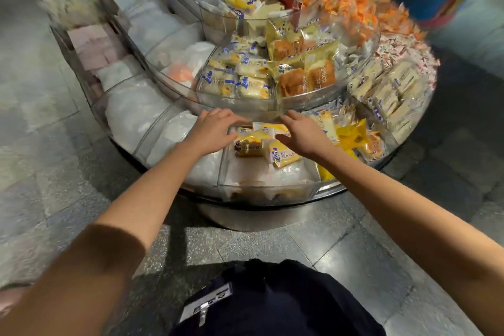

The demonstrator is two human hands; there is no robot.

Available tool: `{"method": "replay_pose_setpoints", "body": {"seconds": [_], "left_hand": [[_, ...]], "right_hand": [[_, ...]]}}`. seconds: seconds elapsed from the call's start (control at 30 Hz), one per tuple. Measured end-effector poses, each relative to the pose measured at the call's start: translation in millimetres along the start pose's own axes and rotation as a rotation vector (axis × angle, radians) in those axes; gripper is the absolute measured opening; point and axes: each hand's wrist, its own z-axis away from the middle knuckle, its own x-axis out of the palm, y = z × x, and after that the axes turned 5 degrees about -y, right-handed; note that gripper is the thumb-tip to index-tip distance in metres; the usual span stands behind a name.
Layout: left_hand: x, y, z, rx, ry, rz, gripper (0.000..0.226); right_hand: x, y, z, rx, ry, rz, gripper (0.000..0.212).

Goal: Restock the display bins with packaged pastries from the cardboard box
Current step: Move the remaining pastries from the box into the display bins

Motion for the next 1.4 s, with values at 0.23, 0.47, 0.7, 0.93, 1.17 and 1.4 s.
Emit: {"method": "replay_pose_setpoints", "body": {"seconds": [0.23, 0.47, 0.7, 0.93, 1.17, 1.4], "left_hand": [[-5.6, -3.2, 77.8, -0.256, 0.107, -0.018, 0.05], [20.6, 18.4, 231.1, -0.56, 0.113, 0.005, 0.052], [58.1, 57.2, 420.2, -0.922, 0.174, 0.031, 0.051], [104.8, 101.5, 583.4, -1.296, 0.198, 0.073, 0.05], [145.1, 124.6, 738.1, -1.491, 0.254, 0.127, 0.046], [185.5, 125.9, 908.1, -1.592, 0.236, 0.213, 0.049]], "right_hand": [[-7.6, -36.1, -1.8, -0.213, 0.049, 0.088, 0.051], [33.5, -119.4, 24.2, -0.523, -0.091, 0.085, 0.055], [82.3, -258.9, 81.0, -0.861, -0.234, 0.077, 0.055], [132.1, -393.7, 149.3, -1.126, -0.346, 0.077, 0.054], [194.4, -533.6, 239.5, -1.262, -0.466, 0.08, 0.053], [249.7, -682.7, 346.8, -1.344, -0.572, 0.099, 0.054]]}}
